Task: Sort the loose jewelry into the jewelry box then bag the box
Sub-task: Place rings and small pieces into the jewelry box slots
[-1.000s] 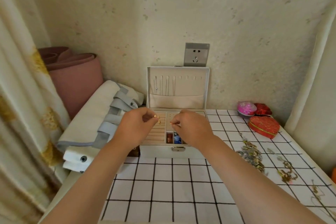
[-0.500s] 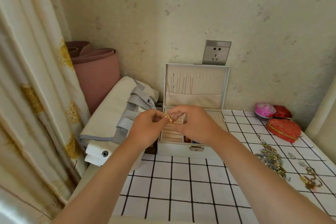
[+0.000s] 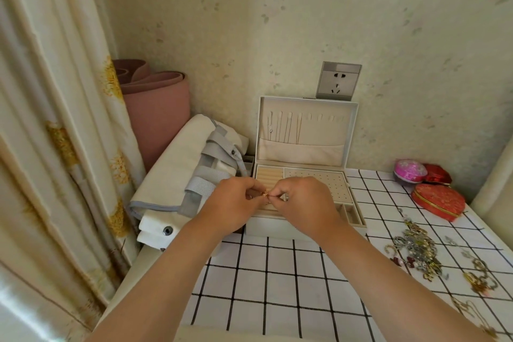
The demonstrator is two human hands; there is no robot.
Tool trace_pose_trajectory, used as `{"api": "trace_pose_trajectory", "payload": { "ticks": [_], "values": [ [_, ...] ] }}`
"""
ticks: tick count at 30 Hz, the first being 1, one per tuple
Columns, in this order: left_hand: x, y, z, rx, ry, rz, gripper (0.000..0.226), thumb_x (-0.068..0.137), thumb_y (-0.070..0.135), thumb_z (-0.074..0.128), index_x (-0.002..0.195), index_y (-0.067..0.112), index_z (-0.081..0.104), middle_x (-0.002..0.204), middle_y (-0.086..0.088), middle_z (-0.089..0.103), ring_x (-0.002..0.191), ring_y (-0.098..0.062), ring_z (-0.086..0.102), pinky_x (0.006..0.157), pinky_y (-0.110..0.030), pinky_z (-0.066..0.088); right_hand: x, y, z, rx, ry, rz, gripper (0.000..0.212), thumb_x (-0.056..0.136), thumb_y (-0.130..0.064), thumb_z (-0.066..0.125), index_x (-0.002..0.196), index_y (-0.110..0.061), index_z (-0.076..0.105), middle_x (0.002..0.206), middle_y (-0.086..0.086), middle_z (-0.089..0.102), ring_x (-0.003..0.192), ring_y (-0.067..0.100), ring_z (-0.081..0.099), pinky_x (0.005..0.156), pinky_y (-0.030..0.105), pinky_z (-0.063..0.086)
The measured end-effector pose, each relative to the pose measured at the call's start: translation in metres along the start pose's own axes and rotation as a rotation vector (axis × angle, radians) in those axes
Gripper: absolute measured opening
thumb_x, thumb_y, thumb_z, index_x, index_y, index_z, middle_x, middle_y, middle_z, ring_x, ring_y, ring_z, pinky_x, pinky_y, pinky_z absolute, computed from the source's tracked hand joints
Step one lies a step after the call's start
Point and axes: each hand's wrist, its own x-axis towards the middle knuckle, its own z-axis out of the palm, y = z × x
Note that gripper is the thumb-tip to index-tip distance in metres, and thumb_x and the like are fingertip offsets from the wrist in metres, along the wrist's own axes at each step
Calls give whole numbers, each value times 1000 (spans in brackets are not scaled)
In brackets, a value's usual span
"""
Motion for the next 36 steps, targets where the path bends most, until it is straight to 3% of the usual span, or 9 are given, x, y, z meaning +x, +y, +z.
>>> {"api": "trace_pose_trajectory", "payload": {
  "ticks": [5,10,14,18,24,30,34,36],
  "values": [
    [-2,2,-1,154,25,87,18,91,21,66,106,26,73,86,21,60,85,-6,60,81,-28,53,-1,1,8,-40,36,42,10,83,-29,72,73,-28,75,70,-12,70,63,9,61,60,32,54],
    [-2,-3,0,133,4,106,17,89,21,68,102,30,72,94,17,69,86,-3,62,82,-31,55,-3,2,7,53,47,55,9,80,-29,77,71,-28,75,72,-15,71,63,4,59,60,26,51],
    [-1,-2,0,162,1,74,12,87,21,70,93,31,73,85,14,65,80,-4,61,75,-25,53,-8,1,7,39,0,28,8,80,-29,76,72,-28,75,72,-16,71,62,2,54,60,20,46],
    [-2,-2,2,179,0,75,12,87,21,70,92,31,74,77,17,59,74,-3,58,70,-21,49,-10,4,8,15,5,-5,9,80,-28,77,72,-28,74,71,-15,69,63,2,53,60,21,46],
    [-2,3,2,157,126,94,13,89,21,69,99,27,75,82,13,61,77,-5,59,75,-25,53,-5,2,14,-7,182,-34,17,78,-17,74,65,-27,68,65,-10,64,58,10,58,50,31,51],
    [1,-2,10,219,44,61,19,91,23,66,104,32,76,102,7,69,91,-9,63,81,-25,52,-2,6,13,-8,-43,-23,6,83,-27,72,78,-28,74,83,-13,66,72,6,60,60,20,43],
    [1,-1,11,266,18,150,21,93,21,63,106,32,76,90,13,58,96,-9,47,83,-25,45,2,8,3,20,-117,-5,12,84,-32,66,75,-28,73,88,-14,60,73,6,59,64,25,50],
    [0,0,9,289,19,164,23,95,19,60,109,29,75,95,9,62,101,-10,46,87,-27,46,5,11,-1,30,-106,25,11,86,-29,64,81,-31,74,93,-16,61,77,4,59,67,25,50]
  ]
}}
